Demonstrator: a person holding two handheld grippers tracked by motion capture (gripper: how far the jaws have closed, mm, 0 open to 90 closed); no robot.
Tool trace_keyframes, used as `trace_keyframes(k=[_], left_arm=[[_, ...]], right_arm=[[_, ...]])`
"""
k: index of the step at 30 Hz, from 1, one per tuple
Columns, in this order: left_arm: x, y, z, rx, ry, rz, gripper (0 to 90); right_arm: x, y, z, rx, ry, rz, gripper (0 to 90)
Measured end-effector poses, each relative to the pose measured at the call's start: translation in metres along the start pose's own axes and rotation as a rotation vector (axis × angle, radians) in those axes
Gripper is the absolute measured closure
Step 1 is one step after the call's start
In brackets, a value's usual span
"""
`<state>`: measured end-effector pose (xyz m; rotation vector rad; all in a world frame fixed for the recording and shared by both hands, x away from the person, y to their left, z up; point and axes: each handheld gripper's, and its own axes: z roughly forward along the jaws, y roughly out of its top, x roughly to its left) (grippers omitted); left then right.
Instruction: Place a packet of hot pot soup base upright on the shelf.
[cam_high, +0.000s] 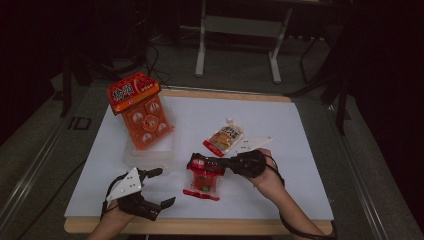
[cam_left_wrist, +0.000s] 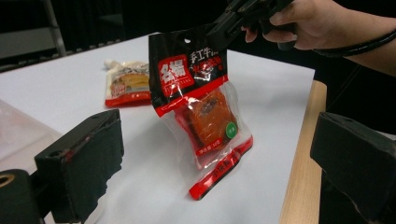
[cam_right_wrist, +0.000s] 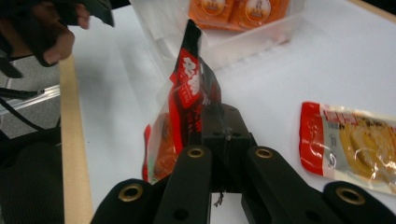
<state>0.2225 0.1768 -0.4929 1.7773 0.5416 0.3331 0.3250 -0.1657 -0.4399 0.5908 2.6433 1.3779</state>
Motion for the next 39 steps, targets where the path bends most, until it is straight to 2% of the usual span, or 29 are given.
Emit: trace_keyframes(k=[3, 7, 12, 16, 22, 27, 29, 33, 39], left_arm=[[0.000, 0.001, 0.000, -0.006, -0.006, -0.008, 3.4], [-0.001, 0.004, 0.000, -0.006, -0.031, -0.040, 3.6], [-0.005, 0.010, 0.000, 0.024, -0.033, -0.033, 3.6], [-0.005, 0.015, 0.001, 0.003, -0.059, -0.050, 3.6], [-0.003, 0.027, 0.005, -0.004, -0.051, -0.019, 4.5], [0.001, 0.040, 0.009, -0.040, -0.062, -0.006, 5.3], [0.002, 0.046, 0.010, -0.057, -0.083, 0.000, 5.3], [0.005, 0.056, 0.012, -0.064, -0.097, 0.053, 6.0], [0.009, 0.070, 0.020, -0.063, -0.123, 0.086, 10.0]], right_arm=[[0.003, 0.003, -0.004, -0.011, 0.009, -0.011, 90.0], [0.009, 0.008, -0.009, -0.026, 0.016, -0.027, 90.0], [0.013, 0.013, -0.016, -0.047, 0.013, -0.048, 90.0], [0.013, 0.018, -0.023, -0.059, 0.010, -0.054, 90.0], [0.016, 0.024, -0.035, -0.081, 0.022, -0.064, 90.0], [0.019, 0.029, -0.043, -0.089, 0.034, -0.078, 90.0], [0.021, 0.031, -0.045, -0.092, 0.039, -0.083, 90.0], [0.024, 0.033, -0.049, -0.092, 0.050, -0.090, 90.0], [0.029, 0.037, -0.051, -0.091, 0.070, -0.103, 90.0]])
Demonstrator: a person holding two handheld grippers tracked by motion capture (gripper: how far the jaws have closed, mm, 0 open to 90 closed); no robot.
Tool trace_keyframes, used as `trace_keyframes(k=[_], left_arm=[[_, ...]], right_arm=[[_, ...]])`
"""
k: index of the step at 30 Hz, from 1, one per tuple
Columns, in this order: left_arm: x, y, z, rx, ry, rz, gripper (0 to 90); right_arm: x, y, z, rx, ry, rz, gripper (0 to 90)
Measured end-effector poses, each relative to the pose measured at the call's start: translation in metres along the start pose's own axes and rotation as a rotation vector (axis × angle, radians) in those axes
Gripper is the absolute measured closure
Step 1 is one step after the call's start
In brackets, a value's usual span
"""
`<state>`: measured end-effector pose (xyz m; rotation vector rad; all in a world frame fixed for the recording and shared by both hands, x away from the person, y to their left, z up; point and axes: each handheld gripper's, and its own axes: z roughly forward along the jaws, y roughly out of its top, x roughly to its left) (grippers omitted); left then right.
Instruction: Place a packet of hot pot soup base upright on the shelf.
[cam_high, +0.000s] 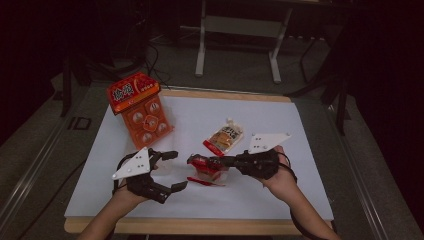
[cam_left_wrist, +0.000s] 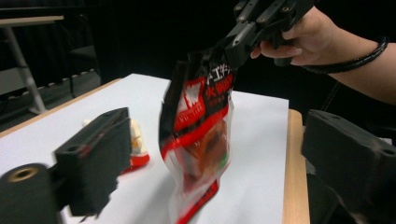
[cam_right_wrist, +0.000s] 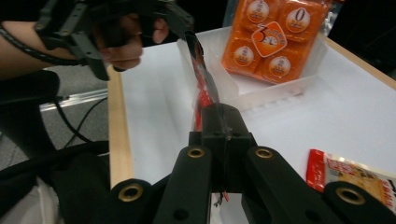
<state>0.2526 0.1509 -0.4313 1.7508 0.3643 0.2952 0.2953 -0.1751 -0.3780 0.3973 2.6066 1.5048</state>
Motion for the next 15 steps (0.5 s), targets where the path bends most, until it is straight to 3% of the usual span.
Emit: trace_keyframes(k=[8, 15], left_arm=[[0.007, 0.012, 0.012, -0.003, -0.020, 0.047, 18.4], [0.012, 0.018, 0.018, -0.012, -0.057, 0.053, 43.4]], right_arm=[[0.005, 0.004, 0.000, -0.006, 0.022, -0.009, 90.0], [0.008, 0.006, 0.000, -0.010, 0.036, -0.011, 90.0]])
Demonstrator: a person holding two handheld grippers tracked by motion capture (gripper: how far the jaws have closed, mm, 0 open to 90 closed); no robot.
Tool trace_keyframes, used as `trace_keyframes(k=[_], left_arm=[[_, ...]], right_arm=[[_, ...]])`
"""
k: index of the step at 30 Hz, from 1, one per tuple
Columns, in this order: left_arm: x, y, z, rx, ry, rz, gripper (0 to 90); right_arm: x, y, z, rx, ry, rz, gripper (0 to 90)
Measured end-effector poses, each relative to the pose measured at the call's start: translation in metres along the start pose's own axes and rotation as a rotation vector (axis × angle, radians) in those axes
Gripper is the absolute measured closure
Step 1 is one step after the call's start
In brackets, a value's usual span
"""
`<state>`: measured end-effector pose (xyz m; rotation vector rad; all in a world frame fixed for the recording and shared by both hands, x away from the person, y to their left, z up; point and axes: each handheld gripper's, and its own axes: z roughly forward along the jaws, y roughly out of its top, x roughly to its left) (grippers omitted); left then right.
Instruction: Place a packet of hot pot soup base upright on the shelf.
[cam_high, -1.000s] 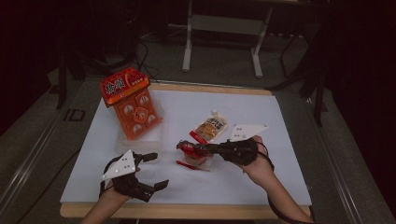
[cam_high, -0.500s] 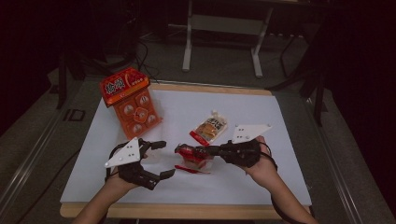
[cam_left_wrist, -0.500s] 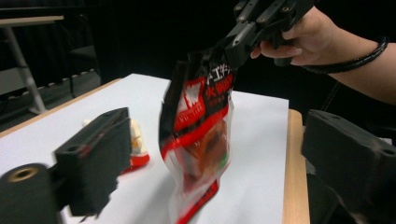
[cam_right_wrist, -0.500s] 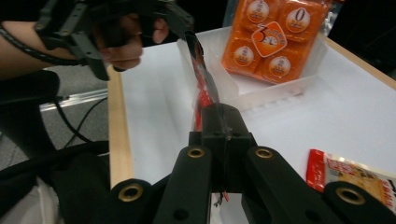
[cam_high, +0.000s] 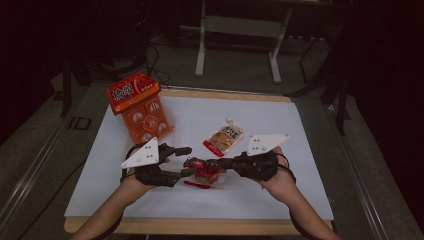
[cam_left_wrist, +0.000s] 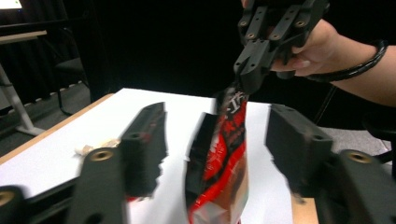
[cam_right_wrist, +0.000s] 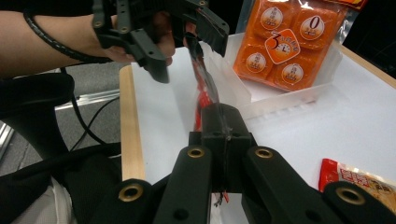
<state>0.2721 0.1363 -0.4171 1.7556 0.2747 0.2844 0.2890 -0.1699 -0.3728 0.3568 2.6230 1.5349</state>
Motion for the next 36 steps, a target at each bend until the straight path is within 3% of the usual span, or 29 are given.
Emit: trace_keyframes(k=[1, 5, 11, 18, 20, 25, 26, 30, 34, 36], left_arm=[[0.000, 0.000, 0.001, 0.003, 0.012, 0.001, 45.9], [0.003, -0.001, 0.003, 0.024, -0.010, -0.006, 53.6], [0.004, -0.005, 0.007, 0.045, -0.029, 0.016, 71.6], [0.006, -0.008, 0.007, 0.026, -0.073, 0.078, 82.0], [0.007, -0.007, 0.006, 0.022, -0.085, 0.080, 82.8], [0.010, -0.007, 0.006, 0.013, -0.096, 0.051, 85.2], [0.011, -0.006, 0.005, 0.014, -0.104, 0.024, 85.6], [0.013, -0.004, 0.005, 0.023, -0.112, -0.005, 86.2], [0.014, -0.003, 0.004, 0.021, -0.127, -0.014, 86.9], [0.015, -0.003, 0.003, 0.019, -0.126, -0.013, 87.1]], right_arm=[[0.000, 0.000, 0.000, 0.000, -0.002, -0.001, 90.0], [0.001, 0.002, 0.000, 0.001, 0.006, -0.005, 90.0], [0.002, 0.004, 0.001, 0.001, 0.013, -0.008, 90.0], [0.001, 0.004, 0.004, 0.007, 0.017, -0.006, 90.0], [0.001, 0.004, 0.004, 0.005, 0.017, -0.007, 90.0], [0.000, 0.005, 0.004, -0.004, 0.017, 0.000, 90.0], [0.000, 0.005, 0.004, -0.005, 0.016, 0.001, 90.0], [-0.001, 0.005, 0.005, -0.009, 0.011, 0.008, 90.0], [-0.002, 0.004, 0.005, -0.014, 0.010, 0.013, 89.8], [-0.002, 0.004, 0.006, -0.022, 0.006, 0.015, 80.5]])
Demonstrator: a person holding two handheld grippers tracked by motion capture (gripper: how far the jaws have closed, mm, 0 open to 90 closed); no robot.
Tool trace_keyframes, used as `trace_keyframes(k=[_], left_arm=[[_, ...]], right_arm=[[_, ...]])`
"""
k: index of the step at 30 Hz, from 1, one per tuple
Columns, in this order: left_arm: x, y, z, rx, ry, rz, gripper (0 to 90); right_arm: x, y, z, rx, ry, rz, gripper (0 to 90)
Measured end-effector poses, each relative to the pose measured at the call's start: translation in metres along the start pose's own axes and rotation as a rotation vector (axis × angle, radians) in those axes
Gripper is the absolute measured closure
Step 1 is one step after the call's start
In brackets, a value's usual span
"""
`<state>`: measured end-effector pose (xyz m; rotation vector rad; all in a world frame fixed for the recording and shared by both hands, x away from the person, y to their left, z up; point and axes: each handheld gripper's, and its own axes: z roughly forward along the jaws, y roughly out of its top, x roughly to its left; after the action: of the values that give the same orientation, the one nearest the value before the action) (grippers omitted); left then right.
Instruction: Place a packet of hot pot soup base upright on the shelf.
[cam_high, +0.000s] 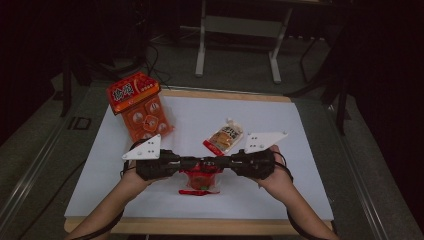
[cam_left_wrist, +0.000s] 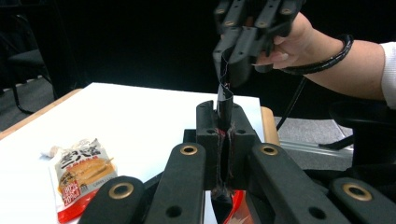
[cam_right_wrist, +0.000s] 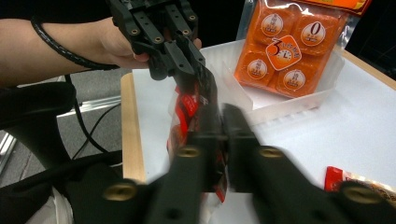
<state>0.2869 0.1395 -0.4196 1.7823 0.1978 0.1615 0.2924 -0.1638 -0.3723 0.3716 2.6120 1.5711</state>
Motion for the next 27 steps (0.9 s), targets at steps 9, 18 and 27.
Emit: trace_keyframes(k=[9, 18, 27], left_arm=[[0.007, 0.006, -0.019, -0.019, 0.026, 0.029, 87.2], [0.020, 0.008, -0.043, -0.028, 0.069, 0.045, 87.2], [0.034, 0.005, -0.070, -0.041, 0.093, 0.058, 87.0]], right_arm=[[-0.004, -0.007, -0.004, -0.054, -0.019, 0.014, 45.2], [-0.006, -0.016, -0.007, -0.140, -0.064, -0.002, 14.5], [-0.010, -0.030, -0.008, -0.184, -0.076, 0.039, 13.6]])
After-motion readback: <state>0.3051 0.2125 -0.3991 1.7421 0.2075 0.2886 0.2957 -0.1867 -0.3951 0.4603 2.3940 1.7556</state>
